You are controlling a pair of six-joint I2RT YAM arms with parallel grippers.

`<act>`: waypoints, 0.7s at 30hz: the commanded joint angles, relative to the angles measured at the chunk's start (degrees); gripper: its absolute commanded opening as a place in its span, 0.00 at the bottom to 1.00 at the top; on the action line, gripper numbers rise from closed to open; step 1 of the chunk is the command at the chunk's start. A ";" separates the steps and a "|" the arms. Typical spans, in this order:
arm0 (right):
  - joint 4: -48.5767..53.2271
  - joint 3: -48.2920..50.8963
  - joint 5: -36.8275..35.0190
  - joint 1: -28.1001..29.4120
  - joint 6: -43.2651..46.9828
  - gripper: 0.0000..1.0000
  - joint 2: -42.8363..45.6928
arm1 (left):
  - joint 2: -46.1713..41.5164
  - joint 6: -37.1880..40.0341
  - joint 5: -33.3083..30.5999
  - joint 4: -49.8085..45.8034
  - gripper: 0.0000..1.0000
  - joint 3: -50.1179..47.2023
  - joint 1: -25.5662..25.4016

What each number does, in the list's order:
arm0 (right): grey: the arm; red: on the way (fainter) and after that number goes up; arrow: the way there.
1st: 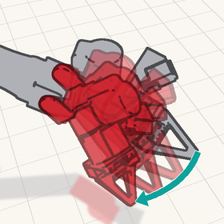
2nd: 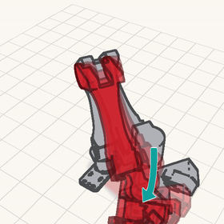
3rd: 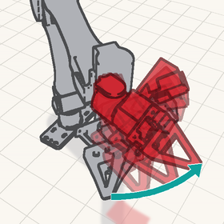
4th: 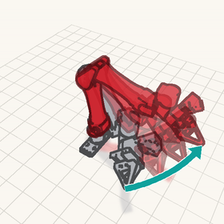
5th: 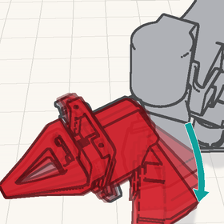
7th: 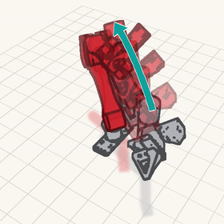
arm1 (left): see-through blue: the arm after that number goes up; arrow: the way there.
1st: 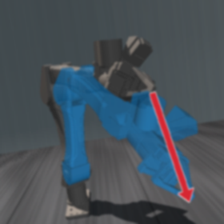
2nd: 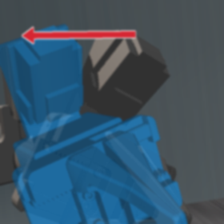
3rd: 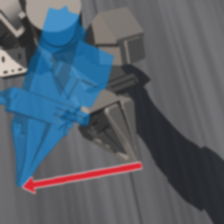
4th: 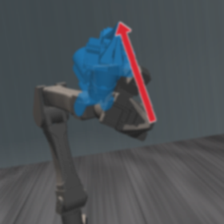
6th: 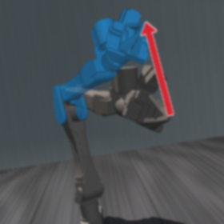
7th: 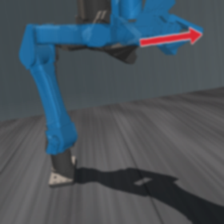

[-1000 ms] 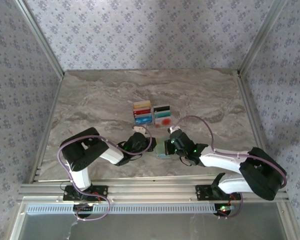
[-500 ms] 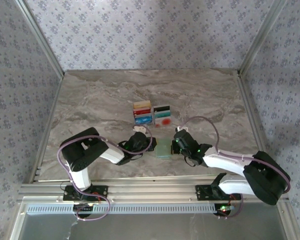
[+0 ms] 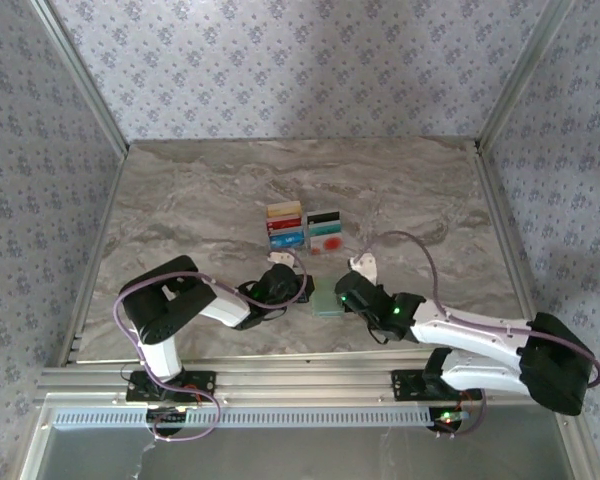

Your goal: Put the credit cards into the card holder

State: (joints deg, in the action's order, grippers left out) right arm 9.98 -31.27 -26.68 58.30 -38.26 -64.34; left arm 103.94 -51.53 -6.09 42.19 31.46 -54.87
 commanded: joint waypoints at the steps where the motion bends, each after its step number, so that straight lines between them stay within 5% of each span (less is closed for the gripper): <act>1: -5.46 -1.88 8.29 -0.07 1.74 0.46 -3.13 | 6.17 1.42 -1.02 -19.91 0.07 -3.07 0.12; 8: -10.37 -0.88 14.94 -6.94 -0.87 0.48 -11.24 | 6.01 1.08 -1.12 -19.19 0.07 -3.66 0.12; 11: -10.64 1.51 15.20 -9.90 -2.34 0.56 -11.30 | 6.17 1.11 -1.12 -19.02 0.07 -3.69 0.12; 21: -14.58 4.20 22.23 -11.84 -0.51 0.58 -12.41 | 6.71 0.91 -1.11 -18.42 0.07 -3.86 0.12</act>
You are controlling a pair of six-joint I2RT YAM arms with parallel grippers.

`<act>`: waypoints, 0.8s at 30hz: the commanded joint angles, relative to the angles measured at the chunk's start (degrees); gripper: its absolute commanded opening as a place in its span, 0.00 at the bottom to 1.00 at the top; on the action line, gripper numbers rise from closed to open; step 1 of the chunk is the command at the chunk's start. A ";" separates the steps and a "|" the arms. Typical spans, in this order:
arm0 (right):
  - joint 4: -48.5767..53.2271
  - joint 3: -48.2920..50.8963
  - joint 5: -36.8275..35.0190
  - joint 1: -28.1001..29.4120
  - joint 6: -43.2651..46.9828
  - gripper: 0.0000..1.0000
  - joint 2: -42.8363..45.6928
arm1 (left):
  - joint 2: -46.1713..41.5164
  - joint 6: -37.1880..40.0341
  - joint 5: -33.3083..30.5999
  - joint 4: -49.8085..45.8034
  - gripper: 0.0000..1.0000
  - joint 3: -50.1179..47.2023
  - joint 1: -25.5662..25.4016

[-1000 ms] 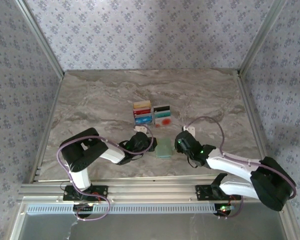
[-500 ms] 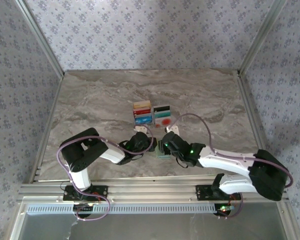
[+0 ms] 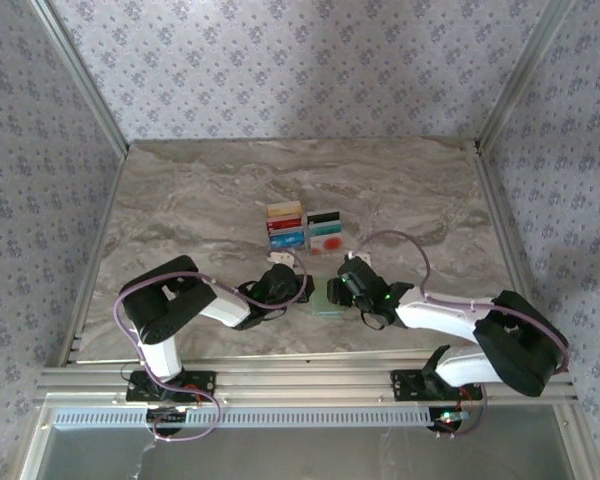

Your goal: Put the credit cards into the card holder

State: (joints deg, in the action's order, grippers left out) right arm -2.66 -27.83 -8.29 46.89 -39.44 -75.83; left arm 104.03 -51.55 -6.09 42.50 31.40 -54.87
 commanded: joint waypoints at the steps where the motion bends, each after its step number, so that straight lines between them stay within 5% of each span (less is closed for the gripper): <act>1: -2.47 0.79 4.83 -0.64 0.71 0.58 -1.19 | 6.63 0.93 -1.18 -18.55 0.07 -3.91 0.09; 24: -5.96 2.65 10.95 -2.27 0.51 0.40 4.26 | 7.19 0.13 -3.20 -20.42 0.05 -3.09 -0.67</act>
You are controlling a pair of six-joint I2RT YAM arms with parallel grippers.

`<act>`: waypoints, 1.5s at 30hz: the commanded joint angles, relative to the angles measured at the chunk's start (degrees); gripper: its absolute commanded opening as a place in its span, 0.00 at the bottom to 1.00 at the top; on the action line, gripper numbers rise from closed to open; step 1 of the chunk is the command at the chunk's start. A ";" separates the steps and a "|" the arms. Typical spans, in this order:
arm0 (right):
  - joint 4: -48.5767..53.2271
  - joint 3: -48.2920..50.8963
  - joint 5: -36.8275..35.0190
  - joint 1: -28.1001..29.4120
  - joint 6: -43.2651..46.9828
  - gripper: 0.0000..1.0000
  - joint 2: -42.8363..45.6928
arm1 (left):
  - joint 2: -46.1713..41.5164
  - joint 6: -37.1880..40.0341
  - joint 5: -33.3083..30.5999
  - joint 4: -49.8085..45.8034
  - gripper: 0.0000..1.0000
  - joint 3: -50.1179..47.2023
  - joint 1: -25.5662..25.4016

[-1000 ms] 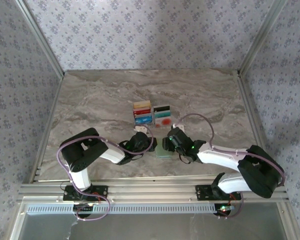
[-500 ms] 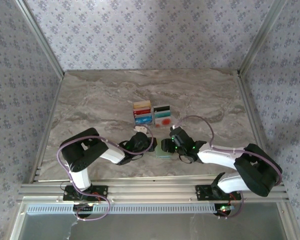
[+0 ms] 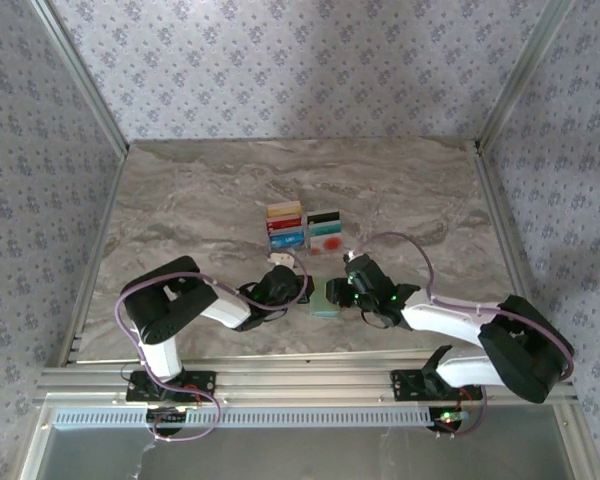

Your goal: Put the credit cards into the card holder

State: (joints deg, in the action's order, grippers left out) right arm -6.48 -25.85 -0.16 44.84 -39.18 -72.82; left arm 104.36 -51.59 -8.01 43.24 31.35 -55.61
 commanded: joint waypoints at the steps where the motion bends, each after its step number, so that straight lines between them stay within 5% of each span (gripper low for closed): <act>1: -2.51 0.69 3.31 -0.28 0.24 0.40 1.23 | 6.91 0.17 -1.33 -21.17 0.05 -3.05 -0.01; 18: -12.85 1.94 11.67 -1.39 -5.19 0.50 -5.67 | 6.98 -0.44 -2.44 -22.10 0.05 -2.61 -0.55; 45: -13.47 7.85 11.41 0.03 -11.13 0.52 1.36 | 7.35 -0.83 -2.80 -22.68 0.05 -2.05 -0.55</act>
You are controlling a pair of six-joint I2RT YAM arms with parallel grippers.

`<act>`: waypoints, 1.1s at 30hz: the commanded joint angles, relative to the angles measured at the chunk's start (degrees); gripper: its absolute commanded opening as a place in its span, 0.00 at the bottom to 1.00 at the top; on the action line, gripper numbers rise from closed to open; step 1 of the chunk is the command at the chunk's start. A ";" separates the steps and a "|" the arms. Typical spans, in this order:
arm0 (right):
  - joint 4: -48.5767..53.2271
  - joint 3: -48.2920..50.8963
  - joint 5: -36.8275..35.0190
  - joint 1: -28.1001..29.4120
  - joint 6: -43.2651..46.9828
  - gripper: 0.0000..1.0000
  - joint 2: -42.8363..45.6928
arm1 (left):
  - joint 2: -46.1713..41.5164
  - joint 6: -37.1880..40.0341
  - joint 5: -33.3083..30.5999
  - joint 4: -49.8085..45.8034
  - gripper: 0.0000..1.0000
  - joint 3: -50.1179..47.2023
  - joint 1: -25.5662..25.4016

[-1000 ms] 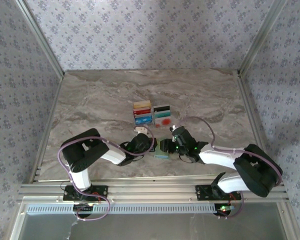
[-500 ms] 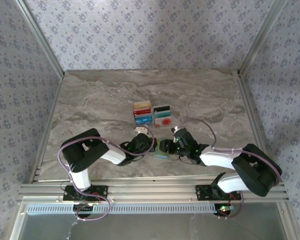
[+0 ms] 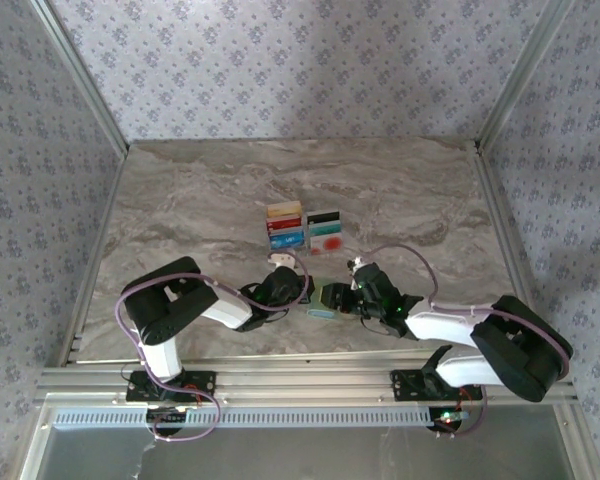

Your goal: Put the credit cards into the card holder

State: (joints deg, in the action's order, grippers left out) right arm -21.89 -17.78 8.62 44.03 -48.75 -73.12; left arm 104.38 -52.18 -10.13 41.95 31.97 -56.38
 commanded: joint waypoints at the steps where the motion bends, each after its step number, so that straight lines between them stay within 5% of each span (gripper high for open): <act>1: 1.86 -0.01 2.81 0.83 -1.87 0.52 2.21 | 7.40 -0.22 -0.66 -21.51 0.05 -2.70 0.22; 16: 2.03 0.55 0.61 3.35 -4.15 0.52 2.66 | 7.42 -0.20 -0.71 -21.73 0.04 -2.50 0.21; 22: 11.34 -1.67 -8.63 3.29 -1.07 0.45 5.53 | 6.92 0.13 -0.37 -21.11 0.05 -2.96 0.23; 25: 16.18 -3.13 -13.14 3.20 1.16 0.35 7.19 | 6.07 1.44 0.96 -20.66 0.06 -3.01 0.22; 29: 22.03 -5.17 -19.26 3.94 3.32 0.06 8.79 | 3.72 2.96 4.40 -19.08 0.13 -3.38 0.22; 33: 28.84 -7.39 -26.77 7.68 5.54 0.00 11.76 | 0.60 3.39 8.43 -17.52 0.22 -4.16 0.31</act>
State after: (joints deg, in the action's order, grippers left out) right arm -0.80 -22.76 -9.23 49.60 -46.02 -63.55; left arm 102.08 -49.67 -6.61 41.12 32.10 -56.34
